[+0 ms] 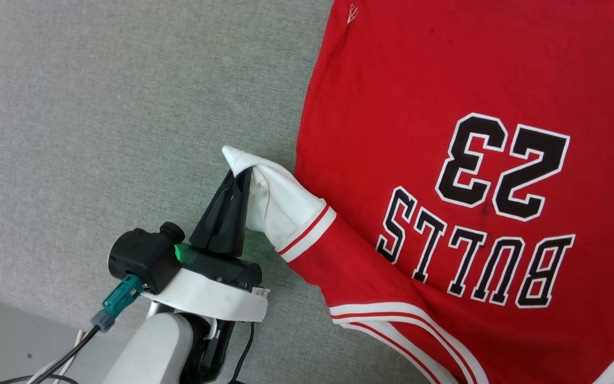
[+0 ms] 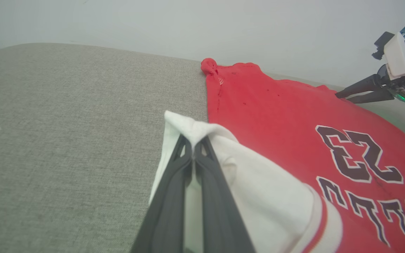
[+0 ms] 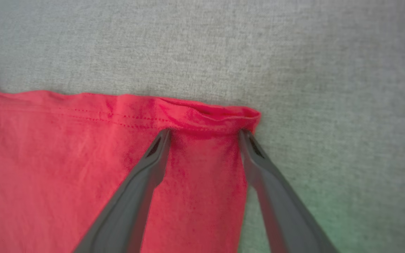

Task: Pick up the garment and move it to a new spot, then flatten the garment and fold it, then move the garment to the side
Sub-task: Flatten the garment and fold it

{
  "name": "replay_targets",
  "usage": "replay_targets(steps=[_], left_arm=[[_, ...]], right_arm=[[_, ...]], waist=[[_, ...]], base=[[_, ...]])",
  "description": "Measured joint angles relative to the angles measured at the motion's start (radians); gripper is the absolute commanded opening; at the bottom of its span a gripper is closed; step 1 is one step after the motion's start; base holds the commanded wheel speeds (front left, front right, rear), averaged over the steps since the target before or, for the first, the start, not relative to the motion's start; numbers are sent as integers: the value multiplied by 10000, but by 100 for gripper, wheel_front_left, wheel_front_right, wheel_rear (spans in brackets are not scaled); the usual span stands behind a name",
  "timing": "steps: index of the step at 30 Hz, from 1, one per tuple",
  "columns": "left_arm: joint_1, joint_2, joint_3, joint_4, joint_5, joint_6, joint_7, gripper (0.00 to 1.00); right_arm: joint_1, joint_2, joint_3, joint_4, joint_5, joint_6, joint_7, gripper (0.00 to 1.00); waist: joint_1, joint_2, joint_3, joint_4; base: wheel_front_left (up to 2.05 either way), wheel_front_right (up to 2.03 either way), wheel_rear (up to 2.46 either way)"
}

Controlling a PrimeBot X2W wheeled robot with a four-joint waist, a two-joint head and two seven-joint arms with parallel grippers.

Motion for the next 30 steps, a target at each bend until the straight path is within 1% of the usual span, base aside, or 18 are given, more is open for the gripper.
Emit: replay_targets(steps=[1, 2, 3, 4, 8, 11, 14, 17, 21, 24, 28, 30], left_arm=[[0, -13, 6, 35, 21, -58, -2, 0], [0, -29, 21, 69, 27, -61, -2, 0], [0, -48, 35, 104, 33, -69, -4, 0], [-2, -77, 48, 136, 38, -79, -6, 0], [-12, -128, 75, 307, 54, -150, -15, 0], [17, -142, 104, 474, 56, -150, -15, 0], [178, -132, 113, 639, 79, -142, -17, 0], [502, -67, 140, 767, 46, -6, 15, 0], [1055, 192, 282, 813, -23, 270, 268, 0], [1522, 479, 464, 771, -79, 487, 493, 0], [2243, 846, 821, 669, -234, 851, 742, 0], [2680, 989, 951, 573, -305, 1097, 911, 0]], right_arm=[[-25, 0, -105, 36, -65, 0, 82, 93], [-27, 0, -148, 40, -128, 0, 148, 43], [-28, 6, -196, 40, -161, 0, 178, 15], [-25, 15, -244, 40, -161, 0, 184, 0], [140, 50, -201, 46, -207, -2, 35, 0], [328, 8, 31, 29, -247, -2, -125, 0], [699, -88, 399, -56, -151, -2, -320, 0], [1131, -341, 907, -343, 63, -2, -560, 0], [1980, -719, 1676, -1127, 662, -2, -832, 0], [2999, -1039, 2102, -1854, 1152, -2, -917, 0], [4730, -1246, 2433, -3158, 1837, -2, -1085, 0], [5859, -1279, 2391, -3795, 2132, -2, -1099, 0]], waist=[[-2, 0, 26, 50], [-3, 0, 35, 79], [-3, 0, 26, 93], [-3, 0, 5, 100], [-2, 0, -161, 91], [-1, 0, -416, 39], [0, 0, -800, -50], [0, 0, -1306, -192], [0, 0, -2116, -459], [-1, 0, -2752, -724], [-1, 0, -3570, -1177], [-1, 0, -3973, -1443]], base=[[0, 0, 0], [0, 0, 0], [0, 0, 0], [0, 0, 0], [0, 0, 0], [0, 0, 0], [0, 0, 0], [0, 0, 0], [0, 0, 0], [0, 0, 0], [0, 0, 0], [0, 0, 0]])
